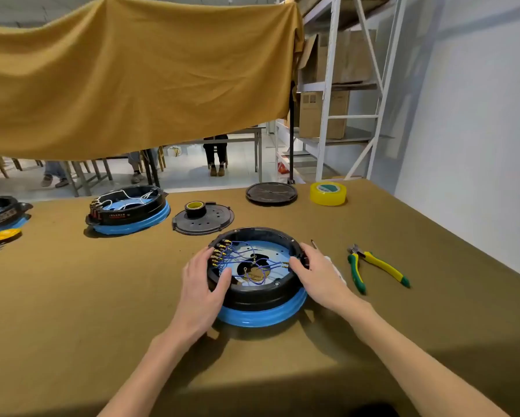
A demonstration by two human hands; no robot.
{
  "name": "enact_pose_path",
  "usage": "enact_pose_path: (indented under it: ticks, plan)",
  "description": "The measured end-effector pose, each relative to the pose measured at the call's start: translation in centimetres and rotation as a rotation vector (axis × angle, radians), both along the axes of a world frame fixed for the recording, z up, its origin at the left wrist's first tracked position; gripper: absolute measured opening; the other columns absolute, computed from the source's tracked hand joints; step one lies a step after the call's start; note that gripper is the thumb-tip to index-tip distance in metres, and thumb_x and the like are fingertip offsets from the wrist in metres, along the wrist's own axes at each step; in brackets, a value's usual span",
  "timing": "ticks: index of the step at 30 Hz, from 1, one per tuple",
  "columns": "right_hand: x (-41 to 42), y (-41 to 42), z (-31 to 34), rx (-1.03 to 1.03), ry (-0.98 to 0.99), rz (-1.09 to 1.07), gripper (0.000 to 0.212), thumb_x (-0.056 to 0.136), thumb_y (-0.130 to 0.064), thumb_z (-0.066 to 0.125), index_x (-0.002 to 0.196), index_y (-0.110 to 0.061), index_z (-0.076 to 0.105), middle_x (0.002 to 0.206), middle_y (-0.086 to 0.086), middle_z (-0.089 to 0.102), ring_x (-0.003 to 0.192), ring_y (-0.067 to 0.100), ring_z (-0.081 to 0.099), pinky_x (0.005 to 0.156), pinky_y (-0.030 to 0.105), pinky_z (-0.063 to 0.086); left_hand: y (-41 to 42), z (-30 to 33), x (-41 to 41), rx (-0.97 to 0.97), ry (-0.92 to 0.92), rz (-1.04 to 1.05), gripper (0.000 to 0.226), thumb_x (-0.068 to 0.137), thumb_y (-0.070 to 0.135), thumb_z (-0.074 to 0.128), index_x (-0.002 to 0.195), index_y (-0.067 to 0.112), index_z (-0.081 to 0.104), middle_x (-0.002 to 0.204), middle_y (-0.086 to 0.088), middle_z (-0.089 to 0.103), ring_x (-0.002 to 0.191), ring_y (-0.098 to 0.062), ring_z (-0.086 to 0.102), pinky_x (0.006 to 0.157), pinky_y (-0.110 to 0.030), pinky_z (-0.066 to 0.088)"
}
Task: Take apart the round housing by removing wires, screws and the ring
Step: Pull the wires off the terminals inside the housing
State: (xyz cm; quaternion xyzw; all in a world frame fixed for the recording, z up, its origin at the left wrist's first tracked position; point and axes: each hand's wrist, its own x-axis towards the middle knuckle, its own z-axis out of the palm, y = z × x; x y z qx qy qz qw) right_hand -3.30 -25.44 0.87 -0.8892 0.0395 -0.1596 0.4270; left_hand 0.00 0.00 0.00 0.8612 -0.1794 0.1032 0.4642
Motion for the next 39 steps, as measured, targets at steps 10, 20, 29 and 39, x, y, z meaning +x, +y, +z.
enact_pose_path:
  ticks: [10,20,29,39]
  plan:
    - [5.0,-2.5,1.1,0.037,0.183,0.093,0.056,0.104,-0.039,0.049,0.156,-0.024,0.035,0.134,-0.014,0.051,0.111,0.0,0.054,0.078,0.006,0.04,-2.5,-1.6,2.4,0.05,-0.132,0.183,0.045,0.105,0.036,0.043,0.143,0.013,0.053,0.16,-0.001,0.036,0.148,-0.016,0.026,0.12,-0.04,0.028]
    - [4.5,-2.8,1.6,-0.061,0.165,-0.032,0.047,0.109,-0.027,0.041,0.155,-0.018,0.035,0.151,0.003,0.049,0.124,0.009,0.046,0.102,0.024,0.035,-2.3,-1.6,1.5,0.105,-0.29,0.162,0.052,0.098,0.051,0.033,0.124,0.02,0.066,0.13,-0.002,0.057,0.124,-0.02,0.045,0.102,-0.039,0.037]
    - [4.0,-1.3,3.4,-0.49,0.034,-0.063,0.02,0.1,-0.027,0.059,0.118,-0.023,0.068,0.124,0.0,0.054,0.114,0.017,0.052,0.101,0.036,0.046,-1.4,-1.4,5.0,-0.122,-0.068,0.097,0.045,0.107,0.036,0.045,0.148,0.018,0.045,0.144,0.001,0.048,0.129,-0.005,0.038,0.106,-0.03,0.033]
    - [10.1,6.3,3.8,-0.284,0.163,0.269,0.041,0.099,-0.039,0.06,0.132,-0.014,0.061,0.113,-0.001,0.069,0.099,0.01,0.065,0.086,0.027,0.053,-0.1,-2.2,7.2,-0.207,0.141,-0.078,0.05,0.107,0.044,0.043,0.152,0.024,0.044,0.147,0.007,0.051,0.131,-0.005,0.049,0.111,-0.032,0.042]
